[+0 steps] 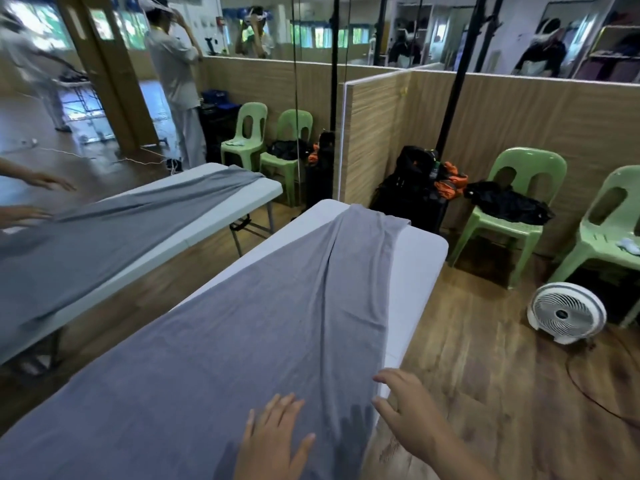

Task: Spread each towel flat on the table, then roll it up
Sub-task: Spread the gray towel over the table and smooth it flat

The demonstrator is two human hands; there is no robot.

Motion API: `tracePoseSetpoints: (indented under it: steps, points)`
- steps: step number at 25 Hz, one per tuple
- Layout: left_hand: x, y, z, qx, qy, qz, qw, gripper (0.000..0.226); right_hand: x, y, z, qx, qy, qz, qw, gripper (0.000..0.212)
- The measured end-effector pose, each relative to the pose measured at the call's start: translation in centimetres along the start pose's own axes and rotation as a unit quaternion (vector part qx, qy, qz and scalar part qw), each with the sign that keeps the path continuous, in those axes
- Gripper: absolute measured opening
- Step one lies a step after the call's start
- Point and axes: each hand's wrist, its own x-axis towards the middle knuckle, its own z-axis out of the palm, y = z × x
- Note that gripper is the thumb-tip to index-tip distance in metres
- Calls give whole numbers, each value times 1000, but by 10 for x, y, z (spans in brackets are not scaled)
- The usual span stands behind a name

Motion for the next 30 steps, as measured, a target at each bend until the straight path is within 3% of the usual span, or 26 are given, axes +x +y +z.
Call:
tracePoseSetpoints:
  steps: [9,13,18,25,30]
  points:
    - [172,37,30,41,103,-58,992,47,195,128,-89,-31,-22,-53,998,36]
    - [244,79,52,5,100,-98,990,49,287,184,-111,-82,-97,-77,989,36]
    - [314,99,73,-24,82,-125,988,54,396,204,-100,-120,-153,-129,972,35]
    - [434,30,68,52,96,-158,981,40,537,217,-63,-150,-185,-137,961,27]
    - [513,-56,44,91,135,-241,957,39,659,207,-37,-199,-175,-169,949,35]
